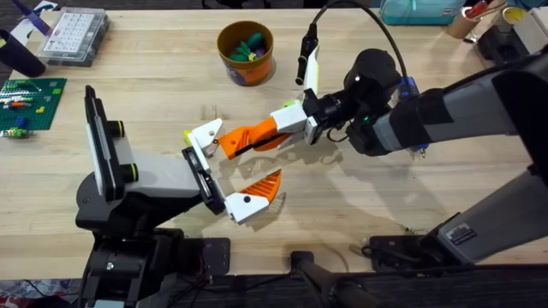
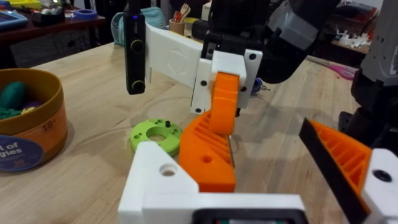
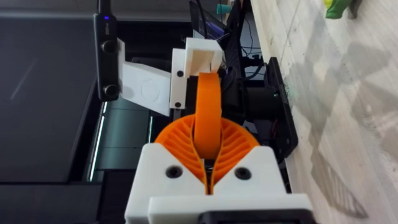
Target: Pick up the gripper from the table and insert it into the empty holder that is missing its gripper. Then pick up a screw, insert it into the mounting hole, and use the screwdriver to tighten it. Finally, clean up the table by picking up the vegetable and placing it into the bucket.
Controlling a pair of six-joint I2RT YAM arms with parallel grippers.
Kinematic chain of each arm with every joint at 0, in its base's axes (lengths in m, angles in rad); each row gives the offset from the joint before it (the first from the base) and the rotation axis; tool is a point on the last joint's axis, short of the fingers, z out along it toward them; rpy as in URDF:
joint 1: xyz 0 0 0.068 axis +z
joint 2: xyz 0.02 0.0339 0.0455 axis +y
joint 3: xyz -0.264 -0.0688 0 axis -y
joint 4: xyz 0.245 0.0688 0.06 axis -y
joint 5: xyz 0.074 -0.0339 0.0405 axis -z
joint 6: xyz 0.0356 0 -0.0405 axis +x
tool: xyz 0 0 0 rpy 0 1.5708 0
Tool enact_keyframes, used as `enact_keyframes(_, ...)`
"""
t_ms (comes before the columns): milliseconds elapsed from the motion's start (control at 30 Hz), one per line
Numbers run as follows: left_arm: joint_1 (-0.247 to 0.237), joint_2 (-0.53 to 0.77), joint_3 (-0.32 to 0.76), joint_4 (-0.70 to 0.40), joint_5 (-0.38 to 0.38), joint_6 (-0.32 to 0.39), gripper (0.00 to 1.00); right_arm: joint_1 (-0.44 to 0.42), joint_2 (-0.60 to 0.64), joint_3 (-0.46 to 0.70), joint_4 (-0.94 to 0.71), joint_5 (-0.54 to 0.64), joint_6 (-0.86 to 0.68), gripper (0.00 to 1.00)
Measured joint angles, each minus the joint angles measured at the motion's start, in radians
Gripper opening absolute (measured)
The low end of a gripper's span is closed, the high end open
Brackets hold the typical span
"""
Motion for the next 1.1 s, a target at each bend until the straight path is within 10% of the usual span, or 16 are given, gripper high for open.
enact_keyframes(1100,0.000,0.005,0.001,-0.001,0.011,0.027,0.986,-0.005,-0.016,-0.002,0.178,-0.088,0.092,0.020)
